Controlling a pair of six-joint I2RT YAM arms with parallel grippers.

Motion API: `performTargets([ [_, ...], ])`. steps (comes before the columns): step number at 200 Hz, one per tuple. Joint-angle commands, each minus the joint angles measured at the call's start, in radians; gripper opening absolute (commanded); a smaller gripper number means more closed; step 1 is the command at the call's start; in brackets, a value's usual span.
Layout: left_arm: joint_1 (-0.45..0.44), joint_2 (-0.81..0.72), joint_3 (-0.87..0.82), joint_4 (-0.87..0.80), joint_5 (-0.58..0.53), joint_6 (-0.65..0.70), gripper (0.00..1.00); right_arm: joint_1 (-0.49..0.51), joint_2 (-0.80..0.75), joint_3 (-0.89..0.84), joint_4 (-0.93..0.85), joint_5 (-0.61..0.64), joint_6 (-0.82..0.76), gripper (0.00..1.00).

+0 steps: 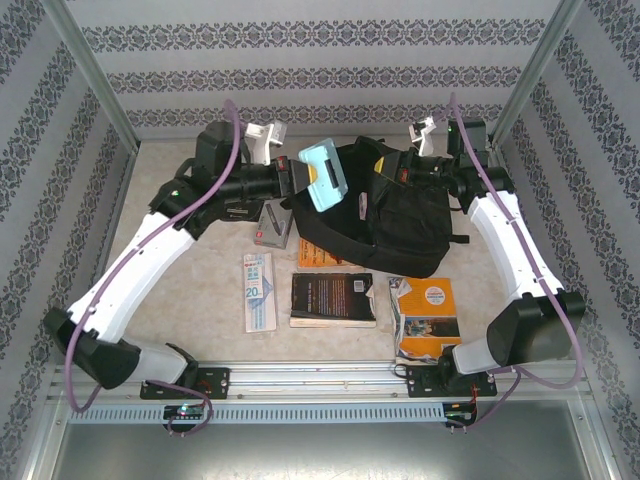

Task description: Pack the student bag

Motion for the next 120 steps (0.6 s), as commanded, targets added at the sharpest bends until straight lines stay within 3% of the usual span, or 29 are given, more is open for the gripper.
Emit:
performTargets([
  [1,0.040,0.070,-0.103,0.356,0.130,-0.162,0.00,-0.012,-0.010,-0.010,0.128,-0.136,0.010,0.00],
  [58,0.047,0.248,-0.294,0.923,0.222,-0.484,0.00,-0.012,-0.003,-0.018,0.206,-0.201,0.072,0.00],
  [92,0.037,0.328,-0.334,1.003,0.206,-0.517,0.00,-0.007,-0.002,-0.005,0.254,-0.230,0.118,0.00],
  [120,-0.008,0.390,-0.292,0.917,0.184,-0.453,0.00,0.003,0.010,0.014,0.255,-0.236,0.122,0.00],
])
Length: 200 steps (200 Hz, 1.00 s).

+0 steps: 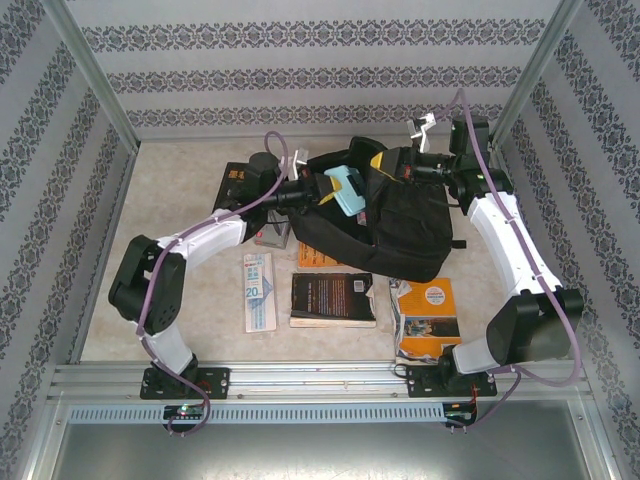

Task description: Pack the student bag

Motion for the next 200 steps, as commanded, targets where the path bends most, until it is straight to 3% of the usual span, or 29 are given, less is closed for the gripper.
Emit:
performTargets([
  [1,-0.045,0.042,0.048,0.068,0.004,0.019,0.00,0.010,0.006,0.046,0.105,-0.079,0.019,0.00],
  [39,-0.130,0.170,0.106,0.079,-0.023,0.005,0.00,0.021,0.039,0.074,0.111,-0.088,0.022,0.00],
  [58,-0.175,0.239,0.166,0.083,-0.015,-0.012,0.06,0.026,0.054,0.085,0.115,-0.094,0.022,0.00],
  [68,-0.201,0.274,0.212,0.075,0.000,-0.021,0.16,0.027,0.058,0.088,0.115,-0.094,0.022,0.00],
  [87,-0.227,0.311,0.272,0.040,0.013,-0.026,0.49,0.026,0.063,0.091,0.114,-0.089,0.019,0.00],
  [100,-0.227,0.303,0.279,0.009,0.006,-0.008,0.63,0.020,0.063,0.091,0.108,-0.080,0.011,0.00],
  [113,-0.216,0.270,0.277,-0.079,-0.012,0.052,0.71,0.012,0.058,0.088,0.091,-0.063,-0.001,0.00],
  [169,-0.107,0.072,0.207,-0.376,-0.075,0.223,0.78,0.001,0.051,0.108,-0.086,0.094,-0.167,0.00],
  [200,-0.077,-0.005,0.229,-0.537,-0.025,0.327,0.79,0.022,0.064,0.160,-0.235,0.224,-0.297,0.00],
])
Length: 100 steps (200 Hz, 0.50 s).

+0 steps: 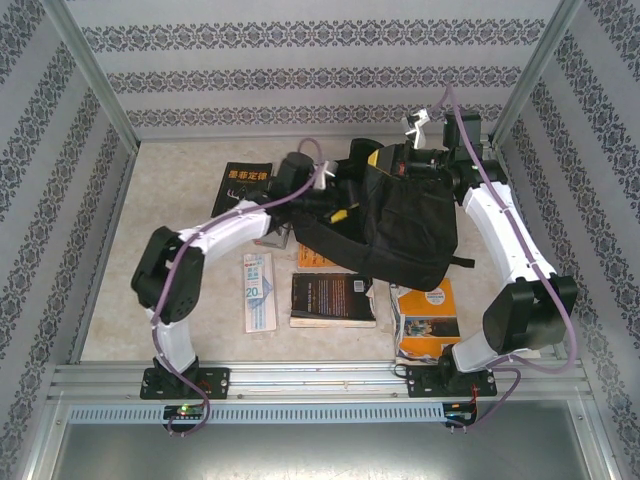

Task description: Pack the student bag

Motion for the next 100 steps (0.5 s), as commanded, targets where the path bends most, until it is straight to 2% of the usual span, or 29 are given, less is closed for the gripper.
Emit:
performTargets([
  [1,0.008,-0.090,0.025,-0.150,0.036,0.137,0.80,0.013,-0.005,0.075,-0.120,0.131,-0.154,0.00],
  [36,0.010,-0.175,0.124,-0.451,-0.060,0.349,0.86,0.069,0.019,0.117,-0.239,0.276,-0.270,0.00],
  [63,0.013,-0.210,0.230,-0.693,-0.237,0.475,0.91,0.096,0.038,0.142,-0.296,0.370,-0.318,0.00],
  [86,0.025,-0.231,0.283,-0.816,-0.424,0.527,0.97,0.108,0.044,0.169,-0.325,0.428,-0.347,0.00],
  [100,0.043,-0.224,0.304,-0.882,-0.540,0.535,1.00,0.143,0.052,0.214,-0.378,0.534,-0.401,0.00],
])
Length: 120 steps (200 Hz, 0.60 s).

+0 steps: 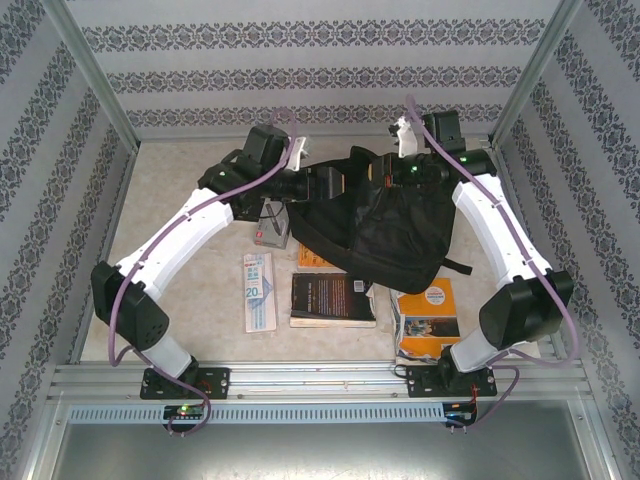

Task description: Pack the student bag

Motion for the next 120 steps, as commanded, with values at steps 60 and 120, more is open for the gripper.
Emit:
performTargets([
  [60,0.116,0.163,0.016,-0.301,-0.434,0.121,1.00,0.113,0.052,0.240,-0.182,0.476,-0.153,0.00],
  [120,0.124,0.326,0.018,-0.273,-0.457,0.159,1.00,0.020,0.015,0.193,-0.121,0.450,-0.063,0.00],
])
